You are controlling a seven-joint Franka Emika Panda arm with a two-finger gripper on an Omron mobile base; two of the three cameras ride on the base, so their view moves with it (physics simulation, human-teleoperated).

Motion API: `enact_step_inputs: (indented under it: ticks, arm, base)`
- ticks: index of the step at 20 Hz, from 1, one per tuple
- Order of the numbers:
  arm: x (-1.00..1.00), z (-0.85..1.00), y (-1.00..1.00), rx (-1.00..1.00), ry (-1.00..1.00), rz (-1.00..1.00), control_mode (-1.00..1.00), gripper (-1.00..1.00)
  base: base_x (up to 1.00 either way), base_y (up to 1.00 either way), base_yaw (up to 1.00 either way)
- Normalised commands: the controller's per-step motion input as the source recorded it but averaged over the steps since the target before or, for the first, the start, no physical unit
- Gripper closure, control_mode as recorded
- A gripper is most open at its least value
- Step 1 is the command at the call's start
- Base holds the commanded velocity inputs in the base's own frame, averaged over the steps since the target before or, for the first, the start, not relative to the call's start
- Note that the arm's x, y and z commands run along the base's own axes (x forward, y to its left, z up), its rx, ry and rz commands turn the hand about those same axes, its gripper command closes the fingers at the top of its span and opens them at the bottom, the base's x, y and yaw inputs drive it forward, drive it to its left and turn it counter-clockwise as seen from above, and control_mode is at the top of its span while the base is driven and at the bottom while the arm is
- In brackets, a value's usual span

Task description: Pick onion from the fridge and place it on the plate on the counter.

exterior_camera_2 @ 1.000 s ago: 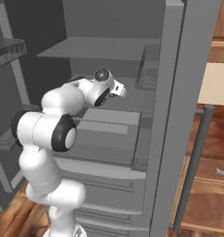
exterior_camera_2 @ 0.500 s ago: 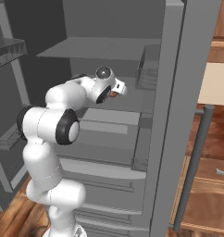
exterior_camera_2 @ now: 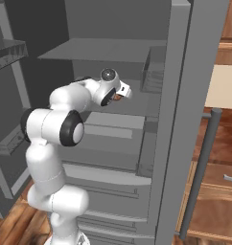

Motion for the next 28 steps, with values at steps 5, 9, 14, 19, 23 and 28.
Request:
enact_step_inputs:
  ticks: [5,9,14,19,23,28]
  arm:
    - [0.14,-0.09,0.00,0.00,0.00,0.00,-1.00,-1.00]
    - [0.19,-0.11,0.00,0.00,0.00,0.00,-1.00,-1.00]
    - [0.18,-0.19,0.00,0.00,0.00,0.00,-1.00,-1.00]
    - [0.18,-0.22,0.00,0.00,0.00,0.00,-1.00,-1.00]
    - [0.15,-0.17,0.03,0.00,0.00,0.00,-1.00,1.00]
    - [-0.10,-0.27,0.00,0.00,0.00,0.00,-1.00,1.00]
  base:
    - [0.00,0.00,0.00]
    - [0.00,0.00,0.00]
    - [0.00,0.00,0.00]
    - [0.00,0.00,0.00]
    - [0.00,0.00,0.00]
    - [0.00,0.00,0.00]
